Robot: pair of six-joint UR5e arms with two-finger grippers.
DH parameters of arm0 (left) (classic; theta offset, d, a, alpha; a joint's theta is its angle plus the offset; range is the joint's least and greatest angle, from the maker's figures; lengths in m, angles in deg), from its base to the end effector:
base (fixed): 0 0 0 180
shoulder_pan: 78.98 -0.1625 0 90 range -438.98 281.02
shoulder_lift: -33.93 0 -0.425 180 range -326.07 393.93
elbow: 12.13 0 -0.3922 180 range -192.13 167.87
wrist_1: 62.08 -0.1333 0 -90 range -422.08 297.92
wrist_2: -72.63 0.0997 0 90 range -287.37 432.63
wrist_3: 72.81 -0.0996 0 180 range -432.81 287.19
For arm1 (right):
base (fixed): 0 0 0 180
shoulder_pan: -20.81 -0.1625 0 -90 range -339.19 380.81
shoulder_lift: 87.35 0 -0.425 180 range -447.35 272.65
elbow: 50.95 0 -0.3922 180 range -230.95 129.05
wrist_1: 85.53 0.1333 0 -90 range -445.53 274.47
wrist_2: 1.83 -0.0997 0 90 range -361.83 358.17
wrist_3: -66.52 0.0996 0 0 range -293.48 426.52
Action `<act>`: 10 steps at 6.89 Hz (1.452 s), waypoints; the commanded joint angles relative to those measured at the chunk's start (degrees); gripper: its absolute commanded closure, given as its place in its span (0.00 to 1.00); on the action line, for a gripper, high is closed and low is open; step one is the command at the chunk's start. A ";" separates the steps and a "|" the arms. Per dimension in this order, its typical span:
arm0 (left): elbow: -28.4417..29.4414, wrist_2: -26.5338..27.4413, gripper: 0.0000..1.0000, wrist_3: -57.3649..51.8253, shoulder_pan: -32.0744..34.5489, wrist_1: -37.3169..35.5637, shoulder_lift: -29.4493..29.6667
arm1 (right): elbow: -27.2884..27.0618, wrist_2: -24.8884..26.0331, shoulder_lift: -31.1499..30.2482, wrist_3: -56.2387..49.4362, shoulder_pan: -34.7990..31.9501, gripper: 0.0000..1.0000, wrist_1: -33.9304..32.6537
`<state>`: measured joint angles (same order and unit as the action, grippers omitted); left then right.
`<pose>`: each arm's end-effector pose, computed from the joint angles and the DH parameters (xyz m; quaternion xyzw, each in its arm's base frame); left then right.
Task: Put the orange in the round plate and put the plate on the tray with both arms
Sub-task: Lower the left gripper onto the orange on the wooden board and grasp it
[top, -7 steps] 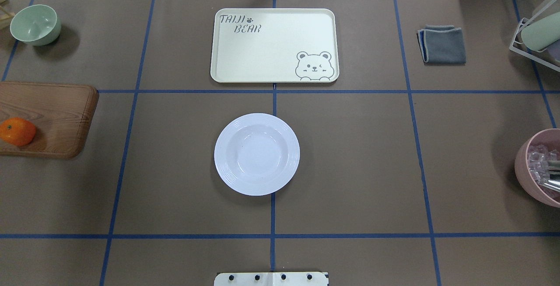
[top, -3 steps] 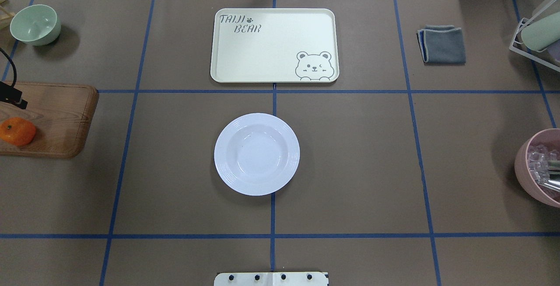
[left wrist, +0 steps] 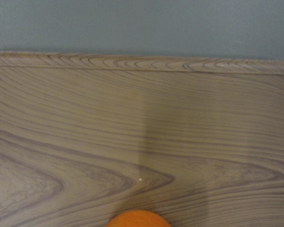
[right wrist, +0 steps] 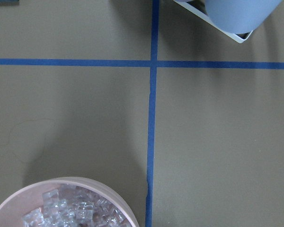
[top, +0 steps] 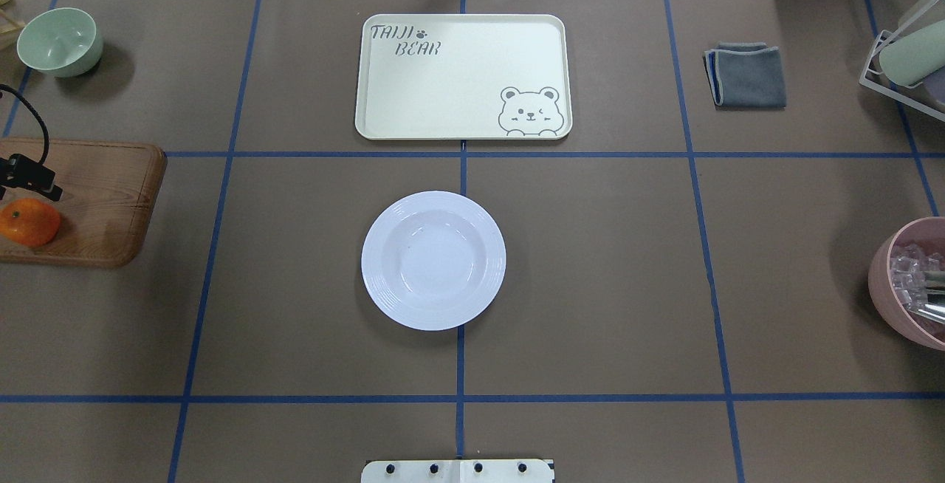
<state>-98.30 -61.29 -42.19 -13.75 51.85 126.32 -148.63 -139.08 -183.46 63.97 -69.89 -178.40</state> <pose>0.1635 -0.5076 0.6251 -0.0103 0.4088 0.0264 0.9122 0.0656 -0.4442 0.6442 0.0010 -0.4009 -0.0102 0.9161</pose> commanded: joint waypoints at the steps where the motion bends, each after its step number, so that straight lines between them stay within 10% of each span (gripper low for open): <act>1: 0.04 0.15 0.02 -0.47 -0.28 -0.02 -0.98 | 0.03 -0.04 0.05 0.00 0.00 0.00 -0.11; 6: 1.35 0.15 0.05 -0.74 -3.00 -0.02 -1.33 | 0.47 0.05 0.05 0.00 0.00 0.00 -0.03; 7: 1.27 0.15 0.41 -0.65 -2.92 -0.02 -1.42 | 0.47 0.05 0.05 0.00 0.00 0.00 -0.03; 8: 0.92 -0.11 0.98 -0.65 -2.92 -0.29 -1.42 | 0.47 0.05 0.14 0.00 0.00 0.00 -0.03; 10: -5.54 -0.46 1.00 2.40 -2.91 -4.20 0.15 | 0.56 -1.26 0.22 0.09 0.00 0.00 -0.20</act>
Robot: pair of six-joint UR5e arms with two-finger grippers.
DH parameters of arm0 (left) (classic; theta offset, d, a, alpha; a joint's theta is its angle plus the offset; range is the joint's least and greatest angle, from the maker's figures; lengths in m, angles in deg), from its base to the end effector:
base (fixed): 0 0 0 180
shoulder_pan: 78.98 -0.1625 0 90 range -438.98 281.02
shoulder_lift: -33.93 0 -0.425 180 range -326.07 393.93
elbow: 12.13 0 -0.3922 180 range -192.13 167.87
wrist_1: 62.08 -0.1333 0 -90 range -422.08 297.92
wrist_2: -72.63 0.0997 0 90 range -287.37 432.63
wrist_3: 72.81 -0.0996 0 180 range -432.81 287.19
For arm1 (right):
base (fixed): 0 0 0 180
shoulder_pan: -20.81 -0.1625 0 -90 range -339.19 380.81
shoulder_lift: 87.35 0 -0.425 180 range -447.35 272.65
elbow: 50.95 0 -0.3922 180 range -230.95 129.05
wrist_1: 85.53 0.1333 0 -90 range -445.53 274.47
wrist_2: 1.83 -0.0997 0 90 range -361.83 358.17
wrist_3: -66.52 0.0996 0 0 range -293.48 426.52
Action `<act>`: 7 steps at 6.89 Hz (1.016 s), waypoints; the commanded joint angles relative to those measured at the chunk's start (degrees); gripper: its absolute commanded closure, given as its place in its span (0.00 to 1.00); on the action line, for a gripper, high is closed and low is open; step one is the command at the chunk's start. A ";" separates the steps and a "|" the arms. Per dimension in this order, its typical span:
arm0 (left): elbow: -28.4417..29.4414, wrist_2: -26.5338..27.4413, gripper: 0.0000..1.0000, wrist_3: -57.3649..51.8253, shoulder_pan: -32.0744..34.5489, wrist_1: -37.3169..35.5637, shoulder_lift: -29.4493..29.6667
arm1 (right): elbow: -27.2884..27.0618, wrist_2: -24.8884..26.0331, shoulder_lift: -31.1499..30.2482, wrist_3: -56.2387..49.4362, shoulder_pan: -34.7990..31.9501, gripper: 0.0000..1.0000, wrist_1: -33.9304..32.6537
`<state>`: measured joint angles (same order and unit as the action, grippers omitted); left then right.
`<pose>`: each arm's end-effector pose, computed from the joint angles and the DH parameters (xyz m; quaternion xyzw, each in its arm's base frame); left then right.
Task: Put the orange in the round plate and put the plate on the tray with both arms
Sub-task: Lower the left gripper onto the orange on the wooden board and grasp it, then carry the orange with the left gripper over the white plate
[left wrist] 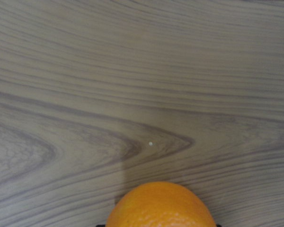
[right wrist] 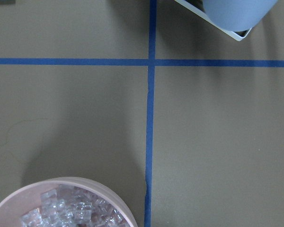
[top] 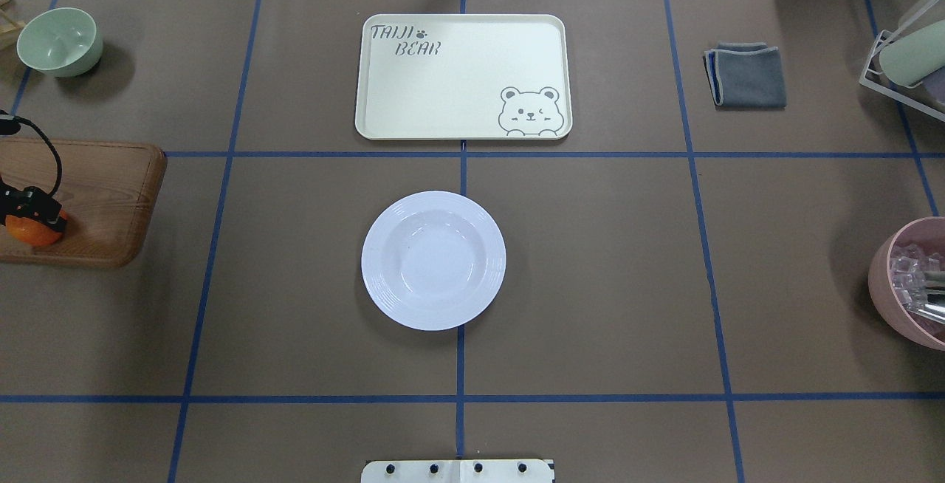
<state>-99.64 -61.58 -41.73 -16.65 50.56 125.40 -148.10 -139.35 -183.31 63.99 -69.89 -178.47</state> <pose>0.1859 -0.4920 0.6240 -0.0299 0.4073 0.0435 0.9118 0.0653 -0.4448 0.6473 -0.0026 -0.4031 -0.0085 0.9151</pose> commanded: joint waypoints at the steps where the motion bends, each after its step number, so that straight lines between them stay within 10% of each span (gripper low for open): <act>1: -8.16 -0.18 1.00 9.71 -0.28 -12.35 8.13 | 0.03 -2.66 0.07 0.07 -0.09 0.00 -0.14; 3: -10.04 0.08 1.00 26.30 -7.26 -25.84 24.99 | -0.14 -2.24 0.34 -0.02 0.78 0.00 -0.14; 7: -1.04 8.85 1.00 55.20 -28.45 -25.65 44.98 | -0.40 -2.76 -0.28 -0.20 1.05 0.00 0.57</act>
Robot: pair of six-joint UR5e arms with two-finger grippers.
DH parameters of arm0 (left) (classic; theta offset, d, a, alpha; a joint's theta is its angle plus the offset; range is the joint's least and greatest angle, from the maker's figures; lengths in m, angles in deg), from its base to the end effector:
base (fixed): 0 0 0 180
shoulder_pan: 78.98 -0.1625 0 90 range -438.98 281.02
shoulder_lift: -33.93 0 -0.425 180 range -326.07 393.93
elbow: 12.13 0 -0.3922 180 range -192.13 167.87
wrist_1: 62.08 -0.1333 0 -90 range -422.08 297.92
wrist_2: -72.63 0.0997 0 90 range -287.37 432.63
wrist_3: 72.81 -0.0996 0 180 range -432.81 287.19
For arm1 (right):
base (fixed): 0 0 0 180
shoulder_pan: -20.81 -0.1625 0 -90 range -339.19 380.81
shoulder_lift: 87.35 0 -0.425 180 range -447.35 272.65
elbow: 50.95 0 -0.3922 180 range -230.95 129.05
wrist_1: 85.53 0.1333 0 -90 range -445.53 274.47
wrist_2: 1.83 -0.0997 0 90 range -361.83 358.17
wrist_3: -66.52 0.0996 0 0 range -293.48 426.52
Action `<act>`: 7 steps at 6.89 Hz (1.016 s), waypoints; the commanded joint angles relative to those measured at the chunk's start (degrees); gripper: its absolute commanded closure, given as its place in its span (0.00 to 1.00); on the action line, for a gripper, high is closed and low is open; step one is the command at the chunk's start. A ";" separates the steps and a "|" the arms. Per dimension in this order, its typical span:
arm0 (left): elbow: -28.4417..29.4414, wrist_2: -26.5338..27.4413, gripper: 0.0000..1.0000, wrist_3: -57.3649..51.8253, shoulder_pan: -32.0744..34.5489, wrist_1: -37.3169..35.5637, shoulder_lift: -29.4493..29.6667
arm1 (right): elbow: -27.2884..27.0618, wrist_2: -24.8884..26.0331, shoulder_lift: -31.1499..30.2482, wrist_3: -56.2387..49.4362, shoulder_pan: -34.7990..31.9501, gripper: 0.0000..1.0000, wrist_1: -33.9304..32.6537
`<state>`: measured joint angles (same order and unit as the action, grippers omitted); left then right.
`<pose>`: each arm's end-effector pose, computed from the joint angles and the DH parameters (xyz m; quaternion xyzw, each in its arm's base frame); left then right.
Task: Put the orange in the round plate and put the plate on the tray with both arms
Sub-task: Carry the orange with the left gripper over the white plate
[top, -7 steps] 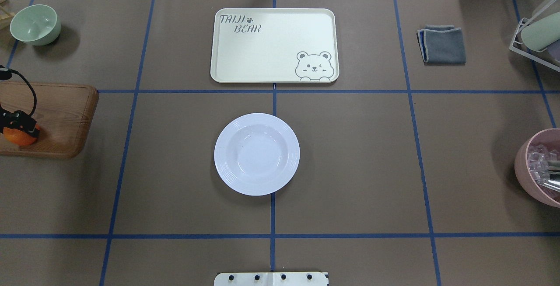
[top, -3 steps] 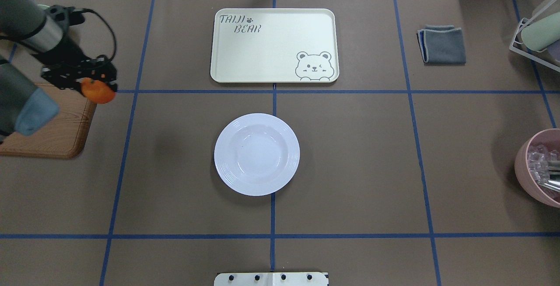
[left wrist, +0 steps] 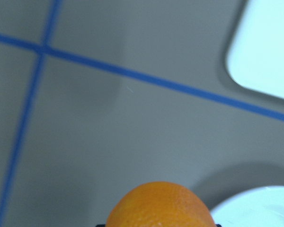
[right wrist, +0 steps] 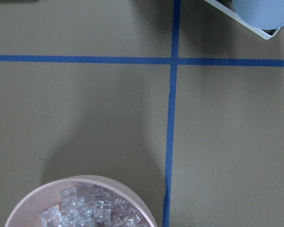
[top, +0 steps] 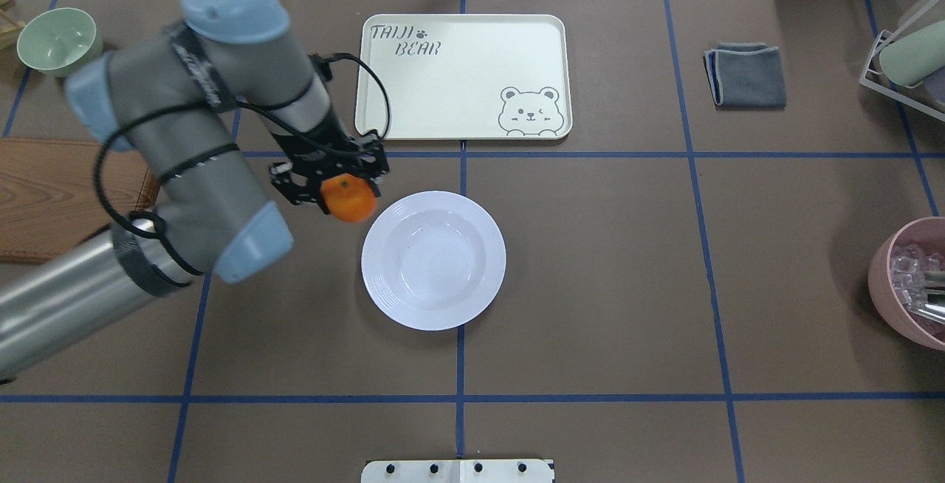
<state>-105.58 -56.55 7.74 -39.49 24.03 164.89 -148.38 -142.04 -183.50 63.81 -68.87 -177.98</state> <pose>0.4837 -0.4898 0.2029 -0.1512 0.4272 -0.1169 0.8837 0.0543 -0.4453 0.6421 -0.0004 -0.4244 -0.0196 0.9053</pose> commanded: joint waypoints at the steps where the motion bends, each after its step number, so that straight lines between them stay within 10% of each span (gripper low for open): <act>1: 11.47 4.20 1.00 7.85 -6.00 6.47 8.32 | -0.47 -0.07 0.01 -0.01 0.04 0.00 0.08; 6: 15.76 5.35 1.00 8.40 -7.94 11.01 7.48 | -1.44 -0.85 0.53 0.16 -0.05 0.00 -0.45; 7: 15.67 5.43 0.57 8.22 -7.94 11.01 7.39 | -1.53 -0.86 0.62 0.25 0.04 0.00 -0.45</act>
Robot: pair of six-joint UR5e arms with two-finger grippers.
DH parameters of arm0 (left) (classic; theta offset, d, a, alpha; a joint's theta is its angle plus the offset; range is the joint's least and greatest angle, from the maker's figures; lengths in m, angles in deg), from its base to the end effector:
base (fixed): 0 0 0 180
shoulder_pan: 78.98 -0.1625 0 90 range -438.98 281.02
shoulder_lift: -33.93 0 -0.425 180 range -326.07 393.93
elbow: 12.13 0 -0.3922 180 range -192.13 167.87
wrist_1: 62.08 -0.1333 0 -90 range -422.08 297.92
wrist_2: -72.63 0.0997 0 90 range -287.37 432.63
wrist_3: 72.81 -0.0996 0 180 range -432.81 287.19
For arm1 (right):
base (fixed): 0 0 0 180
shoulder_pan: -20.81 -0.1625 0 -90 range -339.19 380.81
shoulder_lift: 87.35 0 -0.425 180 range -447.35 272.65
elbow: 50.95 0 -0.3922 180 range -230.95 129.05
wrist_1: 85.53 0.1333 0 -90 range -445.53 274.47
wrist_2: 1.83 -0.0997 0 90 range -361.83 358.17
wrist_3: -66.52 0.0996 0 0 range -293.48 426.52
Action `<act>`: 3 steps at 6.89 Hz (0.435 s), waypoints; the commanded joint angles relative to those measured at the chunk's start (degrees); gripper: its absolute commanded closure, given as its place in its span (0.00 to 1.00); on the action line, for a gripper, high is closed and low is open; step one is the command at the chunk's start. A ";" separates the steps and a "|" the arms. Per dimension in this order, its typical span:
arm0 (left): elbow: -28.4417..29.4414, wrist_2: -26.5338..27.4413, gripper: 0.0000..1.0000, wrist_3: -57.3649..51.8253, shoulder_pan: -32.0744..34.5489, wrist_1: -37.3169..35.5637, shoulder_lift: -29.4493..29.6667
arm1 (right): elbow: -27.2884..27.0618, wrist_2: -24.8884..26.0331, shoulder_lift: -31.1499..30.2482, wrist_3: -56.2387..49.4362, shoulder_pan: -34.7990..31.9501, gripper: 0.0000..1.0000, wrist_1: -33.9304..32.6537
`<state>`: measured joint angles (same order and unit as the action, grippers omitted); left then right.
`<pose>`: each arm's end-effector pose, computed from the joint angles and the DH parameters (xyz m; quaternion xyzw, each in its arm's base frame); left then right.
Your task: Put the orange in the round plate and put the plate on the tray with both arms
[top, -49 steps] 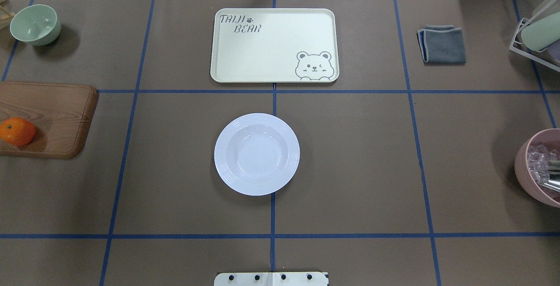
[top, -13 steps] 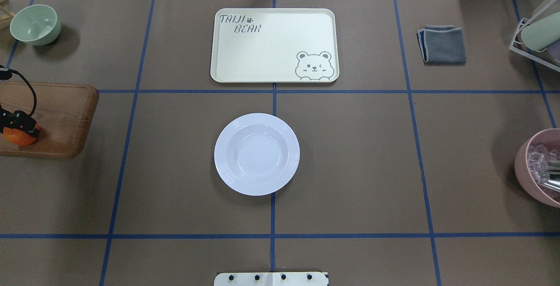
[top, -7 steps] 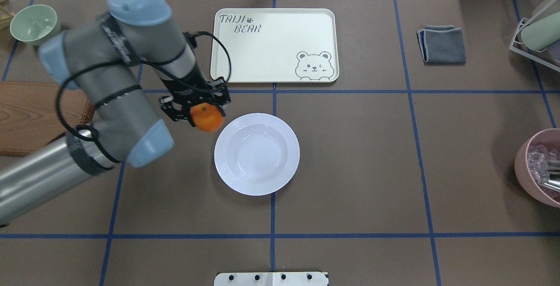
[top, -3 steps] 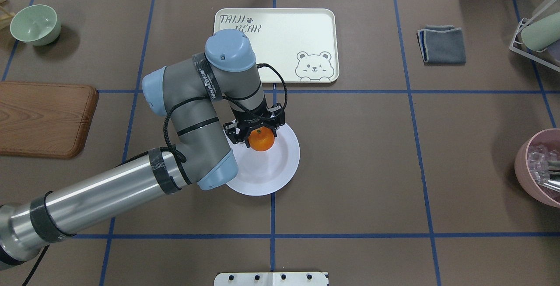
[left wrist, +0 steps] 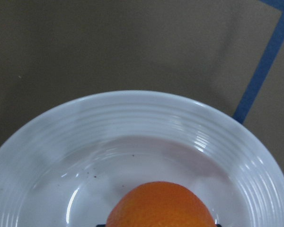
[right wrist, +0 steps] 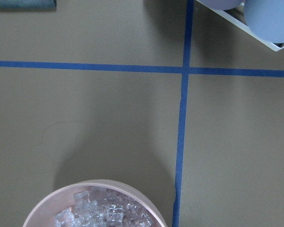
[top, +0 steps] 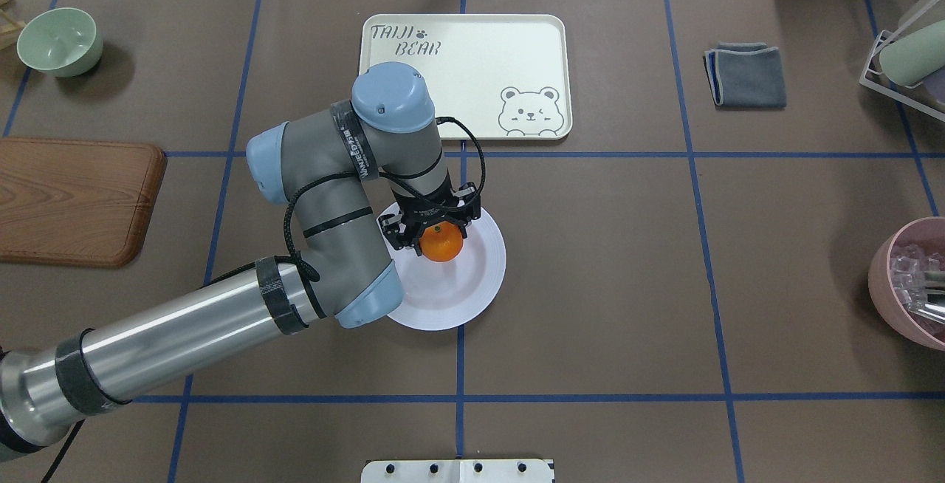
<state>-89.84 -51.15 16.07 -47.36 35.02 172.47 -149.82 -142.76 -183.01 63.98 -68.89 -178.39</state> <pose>0.6098 -0.4670 0.2037 -0.1594 0.4152 -0.1304 0.8861 0.0536 -0.4500 0.6256 0.0112 -0.4298 -0.0237 0.9025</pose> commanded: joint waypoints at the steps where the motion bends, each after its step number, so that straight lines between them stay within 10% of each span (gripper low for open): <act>1: -3.03 1.07 0.02 -0.29 -0.16 -0.07 -1.77 | -0.18 -0.14 1.00 1.21 0.06 0.00 -0.04; 3: -9.10 1.52 0.01 -1.60 0.37 -0.51 -5.90 | -4.98 -0.05 3.98 11.63 3.28 0.00 0.40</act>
<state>-96.00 -49.87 15.19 -47.34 34.85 168.50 -151.70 -142.91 -180.84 70.09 -67.97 -178.12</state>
